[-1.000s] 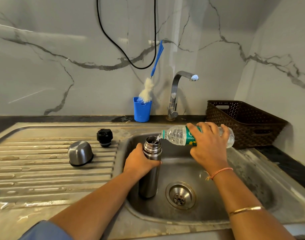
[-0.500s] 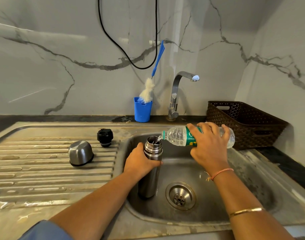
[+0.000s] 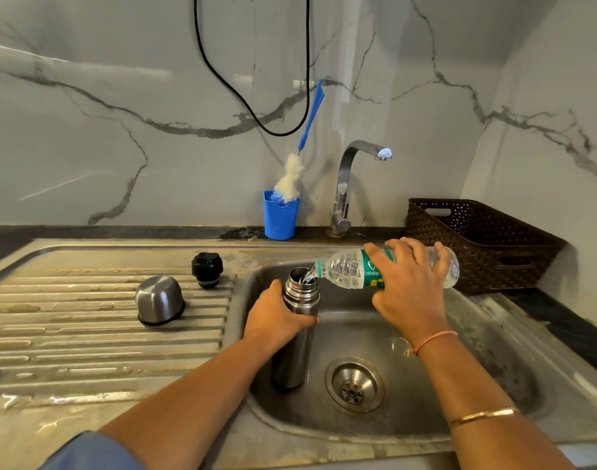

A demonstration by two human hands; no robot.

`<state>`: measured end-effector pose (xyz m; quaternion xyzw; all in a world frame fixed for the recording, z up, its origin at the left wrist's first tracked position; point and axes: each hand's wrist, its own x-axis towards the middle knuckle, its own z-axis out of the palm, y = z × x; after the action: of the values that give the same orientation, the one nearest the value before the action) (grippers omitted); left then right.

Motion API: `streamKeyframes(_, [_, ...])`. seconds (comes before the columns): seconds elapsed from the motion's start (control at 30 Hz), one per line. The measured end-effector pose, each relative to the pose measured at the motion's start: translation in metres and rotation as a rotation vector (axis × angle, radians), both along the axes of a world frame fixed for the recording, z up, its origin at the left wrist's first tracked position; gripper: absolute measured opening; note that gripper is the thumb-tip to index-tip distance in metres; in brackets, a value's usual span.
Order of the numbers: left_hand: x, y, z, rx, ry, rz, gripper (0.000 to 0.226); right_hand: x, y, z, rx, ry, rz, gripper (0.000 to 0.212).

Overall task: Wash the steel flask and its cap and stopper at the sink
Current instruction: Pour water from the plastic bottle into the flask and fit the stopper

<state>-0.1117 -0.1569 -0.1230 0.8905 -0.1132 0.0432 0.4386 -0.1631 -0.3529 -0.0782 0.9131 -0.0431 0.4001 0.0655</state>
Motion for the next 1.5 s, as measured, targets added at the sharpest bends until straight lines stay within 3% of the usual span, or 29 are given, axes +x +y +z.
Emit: streamKeyframes(1.5, [0.011, -0.001, -0.013, -0.002, 0.002, 0.007, 0.062, 0.0, 0.002, 0.001, 0.003, 0.051, -0.013, 0.073])
